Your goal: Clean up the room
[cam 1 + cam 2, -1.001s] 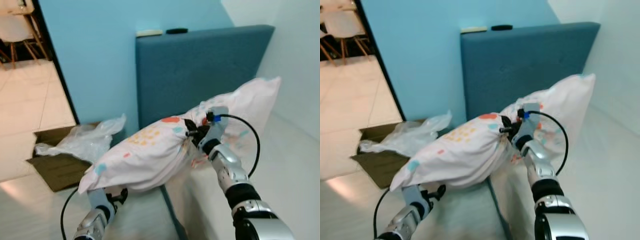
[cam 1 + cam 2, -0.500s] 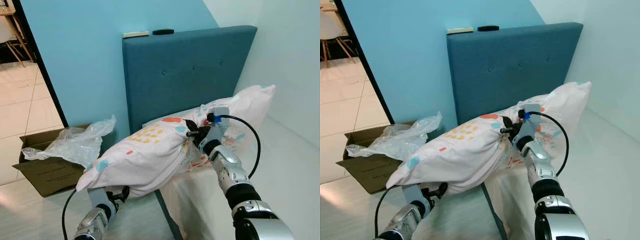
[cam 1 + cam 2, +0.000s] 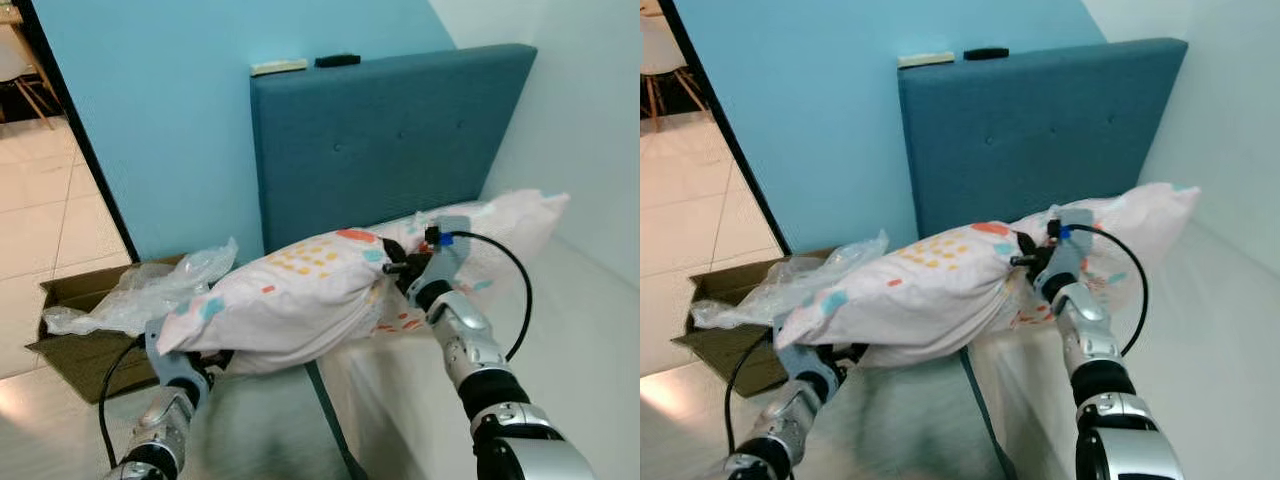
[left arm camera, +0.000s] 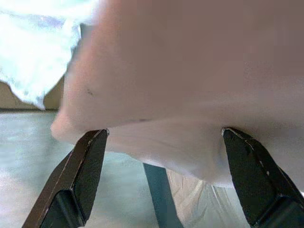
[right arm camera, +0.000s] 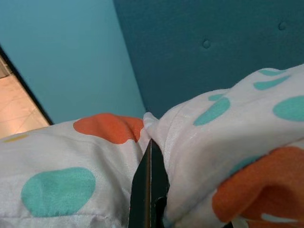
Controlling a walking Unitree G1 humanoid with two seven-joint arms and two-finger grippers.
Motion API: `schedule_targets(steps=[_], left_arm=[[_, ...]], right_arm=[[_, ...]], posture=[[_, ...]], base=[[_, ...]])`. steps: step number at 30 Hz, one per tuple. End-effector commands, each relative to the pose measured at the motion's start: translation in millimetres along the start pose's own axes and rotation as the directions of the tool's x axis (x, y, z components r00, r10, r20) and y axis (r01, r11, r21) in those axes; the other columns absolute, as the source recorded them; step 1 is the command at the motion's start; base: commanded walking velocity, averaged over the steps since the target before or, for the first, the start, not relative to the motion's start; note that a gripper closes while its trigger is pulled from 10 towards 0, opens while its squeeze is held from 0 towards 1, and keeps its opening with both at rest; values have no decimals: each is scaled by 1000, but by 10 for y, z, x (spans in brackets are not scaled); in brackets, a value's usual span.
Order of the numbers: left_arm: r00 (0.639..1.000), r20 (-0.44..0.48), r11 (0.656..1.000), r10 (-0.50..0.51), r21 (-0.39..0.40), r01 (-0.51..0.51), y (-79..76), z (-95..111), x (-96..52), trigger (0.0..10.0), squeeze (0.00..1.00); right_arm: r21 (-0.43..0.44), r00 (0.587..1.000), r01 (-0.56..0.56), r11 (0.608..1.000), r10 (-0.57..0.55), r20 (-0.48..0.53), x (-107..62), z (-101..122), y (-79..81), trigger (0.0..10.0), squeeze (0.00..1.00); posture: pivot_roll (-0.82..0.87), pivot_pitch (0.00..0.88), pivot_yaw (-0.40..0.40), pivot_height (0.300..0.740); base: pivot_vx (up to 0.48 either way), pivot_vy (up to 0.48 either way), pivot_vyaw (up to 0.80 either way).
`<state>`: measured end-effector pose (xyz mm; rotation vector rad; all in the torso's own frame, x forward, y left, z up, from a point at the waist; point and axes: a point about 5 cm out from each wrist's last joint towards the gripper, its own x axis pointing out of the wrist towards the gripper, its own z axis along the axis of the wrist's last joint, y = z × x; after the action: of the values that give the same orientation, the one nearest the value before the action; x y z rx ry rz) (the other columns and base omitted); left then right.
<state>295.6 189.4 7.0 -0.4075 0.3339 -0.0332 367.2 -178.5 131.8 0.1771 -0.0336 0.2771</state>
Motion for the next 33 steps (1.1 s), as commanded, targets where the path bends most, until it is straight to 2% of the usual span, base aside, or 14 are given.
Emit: schedule_targets(steps=[1,9,18,21,33], left_arm=[[1000,20,1000,15,2,-15,64,55,-10,10000,0],[1000,7,1000,-2,1,2,11,2,-8,10000,0],[1000,-8,1000,-26,4,26,-54,-40,3,10000,0],[999,-12,999,-33,6,33,-72,-50,7,10000,0],[997,-39,997,-73,21,73,-176,-141,5,10000,0]], right_arm=[[-26,994,-20,999,23,106,74,217,46,10000,0],[-47,994,-31,998,36,107,44,215,26,10000,0],[-67,993,-67,996,73,94,35,197,54,10000,0],[-53,994,-45,998,50,94,36,201,27,10000,0],[-48,995,24,999,-19,101,10,234,-98,10000,0]], posture=[[-74,0,-32,724],[-81,0,-29,724],[-87,0,-29,724],[-88,0,-30,724],[-91,0,-25,724]], base=[[480,0,0],[480,0,0],[480,0,800],[480,0,538],[480,0,0]])
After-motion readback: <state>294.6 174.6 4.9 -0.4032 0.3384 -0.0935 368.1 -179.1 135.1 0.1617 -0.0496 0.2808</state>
